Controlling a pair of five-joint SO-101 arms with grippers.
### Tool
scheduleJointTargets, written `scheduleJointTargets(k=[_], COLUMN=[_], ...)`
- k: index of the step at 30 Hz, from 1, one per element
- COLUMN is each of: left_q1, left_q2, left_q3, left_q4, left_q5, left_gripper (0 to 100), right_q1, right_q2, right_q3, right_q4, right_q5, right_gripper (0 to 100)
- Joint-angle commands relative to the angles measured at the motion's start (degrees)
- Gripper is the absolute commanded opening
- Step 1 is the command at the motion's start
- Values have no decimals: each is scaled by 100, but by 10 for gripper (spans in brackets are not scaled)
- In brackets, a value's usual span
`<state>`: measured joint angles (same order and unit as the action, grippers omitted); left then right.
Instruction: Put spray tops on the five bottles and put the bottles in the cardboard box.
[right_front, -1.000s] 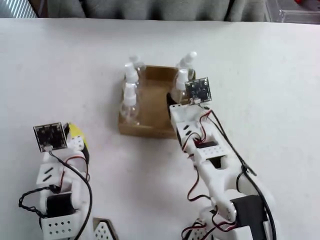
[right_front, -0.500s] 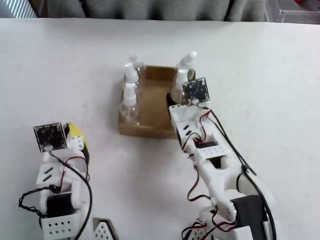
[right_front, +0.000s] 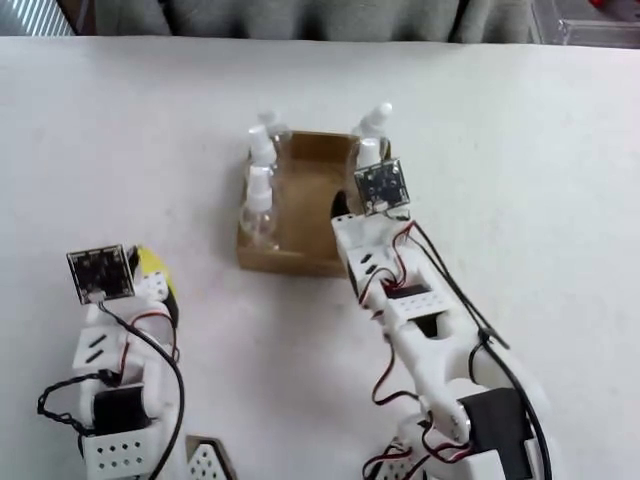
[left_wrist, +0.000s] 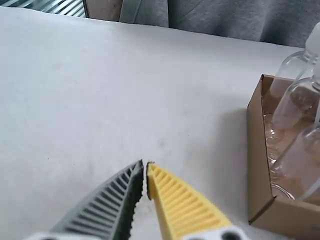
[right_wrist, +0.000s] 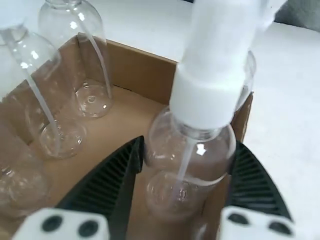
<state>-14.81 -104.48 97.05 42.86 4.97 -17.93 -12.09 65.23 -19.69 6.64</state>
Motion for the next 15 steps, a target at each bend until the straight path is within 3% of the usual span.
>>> scheduleJointTargets(k=[1, 15], left_q1=[-48, -48], left_q2=[-40, -40], left_q3=[-9, -9], left_q4=[35, 44], left_q5=[-70, -70], left_gripper=[22, 22], right_q1=[-57, -66], right_q2=[-22, -75], right_q3=[-35, -62], right_q4=[40, 22], right_q5=[62, 70], right_gripper=[209, 210])
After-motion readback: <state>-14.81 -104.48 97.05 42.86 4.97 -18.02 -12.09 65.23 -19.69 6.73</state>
